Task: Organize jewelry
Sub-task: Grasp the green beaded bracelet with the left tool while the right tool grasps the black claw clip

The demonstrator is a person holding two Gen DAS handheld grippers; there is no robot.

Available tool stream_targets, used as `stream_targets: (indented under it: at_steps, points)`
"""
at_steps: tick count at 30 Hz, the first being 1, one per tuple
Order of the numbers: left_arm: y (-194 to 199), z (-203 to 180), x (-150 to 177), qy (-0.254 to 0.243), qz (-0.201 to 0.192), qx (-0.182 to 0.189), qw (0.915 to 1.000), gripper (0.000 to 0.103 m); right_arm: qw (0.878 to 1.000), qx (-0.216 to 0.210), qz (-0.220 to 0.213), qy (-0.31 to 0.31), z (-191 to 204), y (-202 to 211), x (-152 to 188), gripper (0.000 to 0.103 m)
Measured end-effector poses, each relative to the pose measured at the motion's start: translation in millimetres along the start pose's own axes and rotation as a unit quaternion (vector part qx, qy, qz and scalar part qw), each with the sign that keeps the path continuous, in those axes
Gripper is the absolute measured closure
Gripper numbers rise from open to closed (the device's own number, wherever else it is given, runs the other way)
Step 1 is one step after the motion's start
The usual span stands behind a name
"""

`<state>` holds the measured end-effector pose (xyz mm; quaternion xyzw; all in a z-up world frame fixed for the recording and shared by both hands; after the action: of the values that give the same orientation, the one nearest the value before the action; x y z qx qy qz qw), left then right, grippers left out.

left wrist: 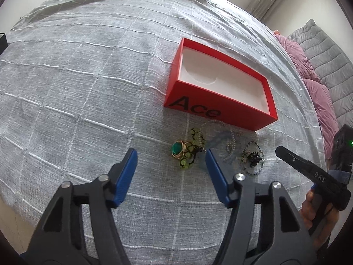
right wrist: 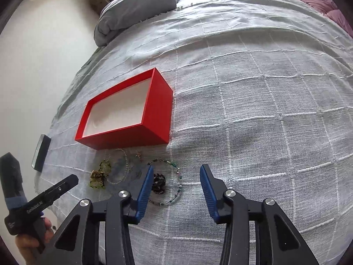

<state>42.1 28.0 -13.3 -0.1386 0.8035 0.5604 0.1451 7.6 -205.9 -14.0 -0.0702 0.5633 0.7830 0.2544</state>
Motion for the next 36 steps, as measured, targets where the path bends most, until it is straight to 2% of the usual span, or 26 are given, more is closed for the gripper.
stream_targets:
  at_steps: [2,6,9,17,19,20,23,27,30,32,36]
  points:
    - [-4,-1,1,0.003,0.008,0.004,1.0,0.049,1.0,0.0,0.001,0.008,1,-4,1,0.063]
    - [-8,-1,-1,0.007,0.013,0.002,0.9999,0.05,1.0,-0.006,0.009,0.019,6,-6,7,0.064]
    - [-10,2,-3,0.017,0.015,0.007,0.9997,0.05,0.998,-0.009,0.007,0.058,20,-7,10,0.064]
    - [-13,10,-7,0.04,0.021,0.022,0.9987,0.05,0.99,0.031,0.013,0.138,54,-33,26,0.064]
    - [-15,11,-8,0.05,0.025,0.029,0.998,0.05,0.987,0.055,0.012,0.151,56,-38,27,0.072]
    - [-16,13,-9,0.057,0.027,0.033,0.9975,0.05,0.986,0.065,0.014,0.154,55,-40,28,0.079]
    - [-16,15,-9,0.07,0.031,0.042,0.9961,0.05,0.989,0.049,0.016,0.137,51,-38,25,0.079]
    - [-15,7,-4,0.047,0.03,0.037,0.9977,0.051,0.991,0.036,0.002,0.125,44,-25,19,0.079]
    - [-21,2,1,0.032,0.038,0.023,0.9985,0.067,0.993,0.031,0.001,0.114,38,-19,15,0.079]
    - [-28,2,4,0.031,0.049,0.013,0.9983,0.084,0.993,0.03,0.003,0.111,35,-17,16,0.079]
    - [-29,0,6,0.034,0.048,0.013,0.9982,0.094,0.994,0.026,0.012,0.106,33,-19,19,0.079]
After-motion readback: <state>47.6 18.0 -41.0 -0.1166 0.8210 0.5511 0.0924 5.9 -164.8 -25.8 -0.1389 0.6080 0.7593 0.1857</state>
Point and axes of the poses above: each gripper's, at about its wrist camera, not at the fingertips, and y roughly against the way its jaws point, z to its left, x to its underside, the point moved 4 cm from there along -y, roughly the way its jaws point, and after that the axes turned 2 degrees about x, right-handed, at the moved point
